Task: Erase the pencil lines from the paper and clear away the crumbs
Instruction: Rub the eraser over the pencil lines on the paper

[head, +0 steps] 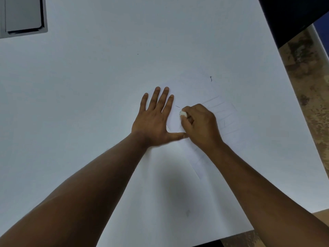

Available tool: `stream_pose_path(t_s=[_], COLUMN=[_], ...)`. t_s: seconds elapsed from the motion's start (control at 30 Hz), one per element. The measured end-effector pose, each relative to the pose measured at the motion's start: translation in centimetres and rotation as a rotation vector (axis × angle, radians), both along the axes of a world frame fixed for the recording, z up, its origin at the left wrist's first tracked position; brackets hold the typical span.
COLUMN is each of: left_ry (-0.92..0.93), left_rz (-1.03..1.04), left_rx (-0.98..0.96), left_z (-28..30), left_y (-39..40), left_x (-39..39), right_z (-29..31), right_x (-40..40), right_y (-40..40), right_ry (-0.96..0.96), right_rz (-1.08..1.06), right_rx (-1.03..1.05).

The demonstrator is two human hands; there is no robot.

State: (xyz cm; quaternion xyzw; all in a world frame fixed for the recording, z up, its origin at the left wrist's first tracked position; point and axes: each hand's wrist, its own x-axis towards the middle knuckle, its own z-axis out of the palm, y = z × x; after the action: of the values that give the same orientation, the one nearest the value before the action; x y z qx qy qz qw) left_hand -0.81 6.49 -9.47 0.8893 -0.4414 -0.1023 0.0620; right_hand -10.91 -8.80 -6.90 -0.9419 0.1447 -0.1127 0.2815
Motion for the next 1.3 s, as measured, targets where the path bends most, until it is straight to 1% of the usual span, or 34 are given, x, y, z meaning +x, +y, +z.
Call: stream_pose_path(t_s=[0.07,0.17,0.23,0.3,0.37,0.47,0.57,0.63,0.7,0.8,0.9,0.97,1.03,1.1,1.23,1.3], left_ry=[0.007,0.027,0.033,0.027,0.013,-0.008,0.030,0.038,0.040,0.043,0.023,0.040,0.051,0.049,0.050,0.047], left_rz=[0.005,0.011,0.009,0.010,0.006,-0.003,0.009,0.008,0.009,0.017,0.013,0.019,0.021,0.021,0.022,0.019], left_rx=[0.006,0.030,0.035,0.025,0.011,0.015,0.034,0.051,0.056,0.054,0.049,0.046,0.048,0.051,0.053,0.056], left_z=[0.1,0.3,0.3,0.3,0.1,0.0,0.3,0.4,0.5,0.4,0.3,0.4,0.5,0.6,0.7,0.7], left_y=[0.0,-0.1,-0.1,0.0,0.0,-0.1,-0.2,-0.2,-0.2,-0.2,-0.2,-0.2,-0.2,-0.2,-0.1,-0.1], left_x=[-0.1,0.1,0.1,0.0,0.0,0.0,0.0,0.0,0.1,0.0,0.0,0.0,0.0,0.0,0.0,0.0], right_z=[-0.3,-0.6,-0.7,-0.7,-0.8,-1.1,-1.3,-1.2,-1.1,-1.0,-1.2,-1.3,-1.2,-1.0,-0.7,-0.7], right_x=[-0.2,0.3,0.4,0.5,0.4,0.1,0.3,0.6,0.9,0.5,-0.4,-0.1,0.4,0.8,0.3,-0.2], right_y=[-0.5,-3.5,-4.3,-3.0,-0.8,0.2,-2.3,-4.1,-4.3,-1.8,-0.2,-1.3,-3.1,-4.4,-4.7,-4.4], right_ry=[0.006,-0.008,-0.019,-0.051,-0.054,-0.044,-0.051,-0.054,-0.063,-0.088,-0.067,-0.056,-0.069,-0.062,-0.087,-0.100], right_rz=[-0.004,-0.170,-0.237,-0.207,-0.112,-0.011,-0.092,-0.187,-0.224,-0.122,0.016,-0.020,-0.115,-0.184,-0.289,-0.315], right_rx=[-0.031,-0.085,-0.089,-0.054,-0.023,-0.072,-0.163,-0.167,-0.138,-0.059,-0.074,-0.134,-0.161,-0.126,0.078,0.129])
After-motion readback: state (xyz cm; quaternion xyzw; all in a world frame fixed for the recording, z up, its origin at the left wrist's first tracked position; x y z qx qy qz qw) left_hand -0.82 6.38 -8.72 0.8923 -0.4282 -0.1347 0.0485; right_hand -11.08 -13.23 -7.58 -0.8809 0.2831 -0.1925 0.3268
